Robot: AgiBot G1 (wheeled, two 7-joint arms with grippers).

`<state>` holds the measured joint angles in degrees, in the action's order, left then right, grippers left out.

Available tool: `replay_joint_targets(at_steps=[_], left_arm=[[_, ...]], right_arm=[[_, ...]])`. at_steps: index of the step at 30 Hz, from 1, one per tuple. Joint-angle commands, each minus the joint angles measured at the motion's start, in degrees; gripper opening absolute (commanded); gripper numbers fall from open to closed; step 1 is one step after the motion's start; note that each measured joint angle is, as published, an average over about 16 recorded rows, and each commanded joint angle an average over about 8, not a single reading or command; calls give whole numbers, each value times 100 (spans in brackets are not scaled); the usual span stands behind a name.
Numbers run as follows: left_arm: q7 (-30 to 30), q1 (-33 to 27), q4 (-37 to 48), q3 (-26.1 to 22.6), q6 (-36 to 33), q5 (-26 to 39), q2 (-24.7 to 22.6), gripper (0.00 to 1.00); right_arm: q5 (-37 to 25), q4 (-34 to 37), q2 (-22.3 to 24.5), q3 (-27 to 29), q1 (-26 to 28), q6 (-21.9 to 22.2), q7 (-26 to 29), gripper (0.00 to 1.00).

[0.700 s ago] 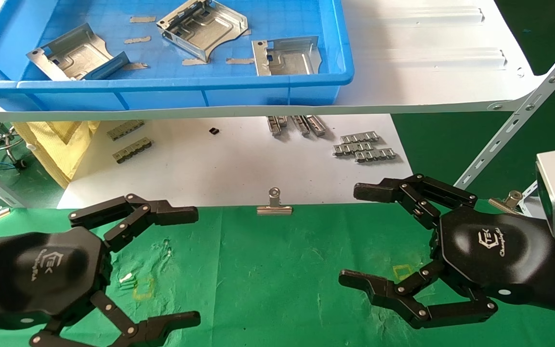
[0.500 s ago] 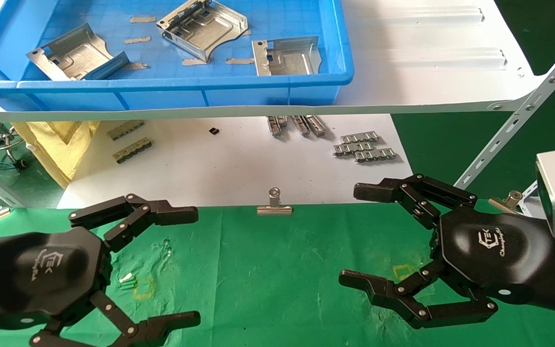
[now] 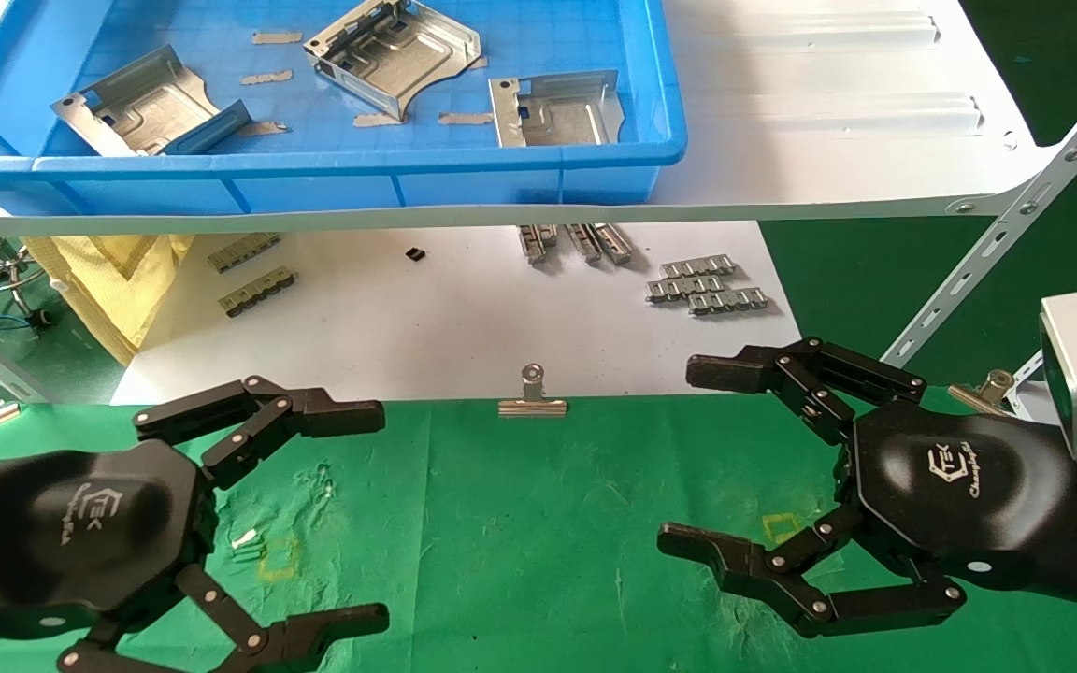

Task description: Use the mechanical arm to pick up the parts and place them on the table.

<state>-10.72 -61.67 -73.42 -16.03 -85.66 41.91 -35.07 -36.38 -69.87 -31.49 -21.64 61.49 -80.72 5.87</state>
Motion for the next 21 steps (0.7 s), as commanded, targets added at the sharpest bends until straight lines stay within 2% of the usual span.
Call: replay_joint_targets(at_steps=[1, 6, 21], left_arm=[[0, 0, 0, 0, 0, 0, 0, 100], [0, 0, 0, 0, 0, 0, 0, 100], [0, 0, 0, 0, 0, 0, 0, 100]], right_arm=[[0, 0, 0, 0, 0, 0, 0, 61], [0, 0, 0, 0, 0, 0, 0, 0], [0, 0, 0, 0, 0, 0, 0, 0]])
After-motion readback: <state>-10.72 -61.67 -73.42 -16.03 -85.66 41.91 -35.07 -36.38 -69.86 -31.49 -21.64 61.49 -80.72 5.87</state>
